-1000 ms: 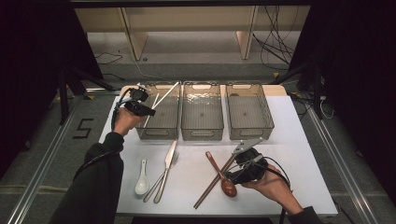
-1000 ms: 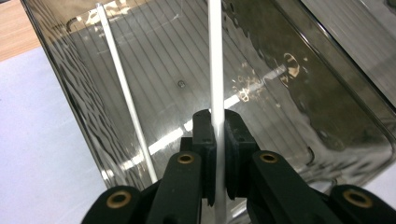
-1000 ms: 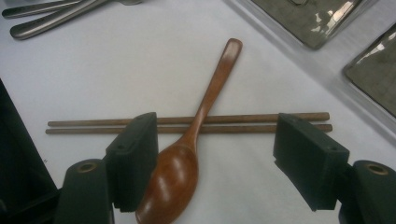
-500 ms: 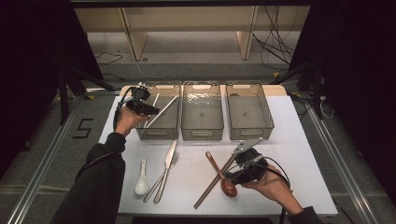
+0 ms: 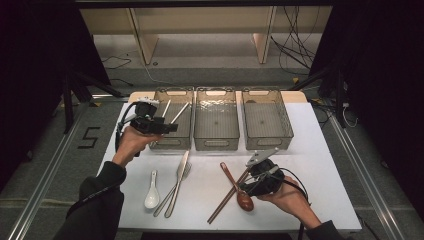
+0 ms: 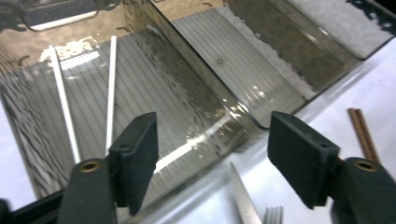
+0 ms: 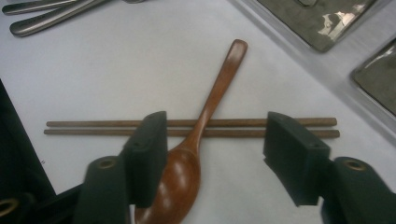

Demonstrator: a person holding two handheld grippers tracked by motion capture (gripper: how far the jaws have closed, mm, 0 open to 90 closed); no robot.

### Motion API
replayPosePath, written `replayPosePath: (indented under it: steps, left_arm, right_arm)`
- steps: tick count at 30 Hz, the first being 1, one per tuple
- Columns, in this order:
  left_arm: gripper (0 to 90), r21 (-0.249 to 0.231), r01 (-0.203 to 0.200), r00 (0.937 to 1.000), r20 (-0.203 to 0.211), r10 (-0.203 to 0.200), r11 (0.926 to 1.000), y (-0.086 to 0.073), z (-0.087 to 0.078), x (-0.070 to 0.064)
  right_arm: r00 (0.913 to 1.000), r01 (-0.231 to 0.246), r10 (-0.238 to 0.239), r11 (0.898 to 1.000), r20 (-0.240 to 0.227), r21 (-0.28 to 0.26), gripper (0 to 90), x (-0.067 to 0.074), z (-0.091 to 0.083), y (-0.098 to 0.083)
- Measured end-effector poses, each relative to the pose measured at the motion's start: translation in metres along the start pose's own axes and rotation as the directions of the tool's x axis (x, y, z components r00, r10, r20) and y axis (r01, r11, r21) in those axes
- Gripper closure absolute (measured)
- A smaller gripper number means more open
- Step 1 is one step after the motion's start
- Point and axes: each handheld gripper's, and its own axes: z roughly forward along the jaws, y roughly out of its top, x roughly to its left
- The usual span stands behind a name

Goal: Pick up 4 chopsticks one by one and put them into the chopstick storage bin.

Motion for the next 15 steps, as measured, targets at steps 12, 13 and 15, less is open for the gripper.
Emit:
replayPosePath:
  steps: [12,13,15]
  left_arm:
    - [26.0,-0.027,-0.076,0.996,0.045,0.077,0.9967,-0.041,-0.012,-0.035]
    - [25.8,-0.031,-0.079,0.9957,0.047,0.08,0.9964,-0.044,-0.014,-0.037]
    - [25.2,-0.029,-0.093,0.9944,0.048,0.094,0.9953,-0.049,-0.016,-0.041]
  right_arm:
    - [0.9974,0.062,-0.06,0.997,-0.039,0.037,82.8,0.002,0.027,0.005]
    - [0.9964,0.07,-0.067,0.997,-0.052,0.04,84.5,0.002,0.03,0.005]
    - [0.9958,0.074,-0.072,0.996,-0.058,0.048,87.0,0.003,0.035,0.006]
